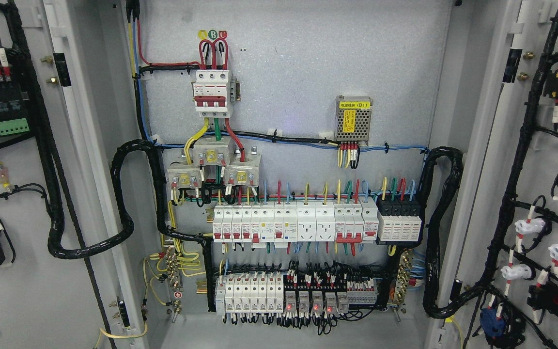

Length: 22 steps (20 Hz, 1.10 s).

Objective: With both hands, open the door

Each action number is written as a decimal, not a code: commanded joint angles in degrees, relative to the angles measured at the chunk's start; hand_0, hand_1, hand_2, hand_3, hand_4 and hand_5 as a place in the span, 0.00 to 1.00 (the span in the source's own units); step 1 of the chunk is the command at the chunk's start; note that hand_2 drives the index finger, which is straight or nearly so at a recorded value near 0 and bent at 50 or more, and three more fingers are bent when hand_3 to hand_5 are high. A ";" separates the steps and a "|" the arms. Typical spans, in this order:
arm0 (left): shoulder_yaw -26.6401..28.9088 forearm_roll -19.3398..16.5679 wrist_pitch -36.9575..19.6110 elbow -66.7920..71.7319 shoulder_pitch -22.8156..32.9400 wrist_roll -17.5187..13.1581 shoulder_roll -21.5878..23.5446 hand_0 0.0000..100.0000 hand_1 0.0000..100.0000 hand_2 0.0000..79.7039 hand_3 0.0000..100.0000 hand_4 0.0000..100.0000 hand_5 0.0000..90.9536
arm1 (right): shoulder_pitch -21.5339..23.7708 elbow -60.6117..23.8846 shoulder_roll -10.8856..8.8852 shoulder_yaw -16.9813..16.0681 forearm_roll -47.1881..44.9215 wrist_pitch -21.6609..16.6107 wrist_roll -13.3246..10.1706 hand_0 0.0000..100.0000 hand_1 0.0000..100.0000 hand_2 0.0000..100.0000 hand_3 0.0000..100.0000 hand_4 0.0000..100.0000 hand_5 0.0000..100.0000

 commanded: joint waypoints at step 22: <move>-36.97 -35.95 -7.62 -29.41 11.80 50.15 -31.67 0.30 0.00 0.03 0.03 0.04 0.00 | -2.74 -4.70 18.35 12.12 14.96 8.00 -0.42 0.22 0.00 0.00 0.00 0.00 0.00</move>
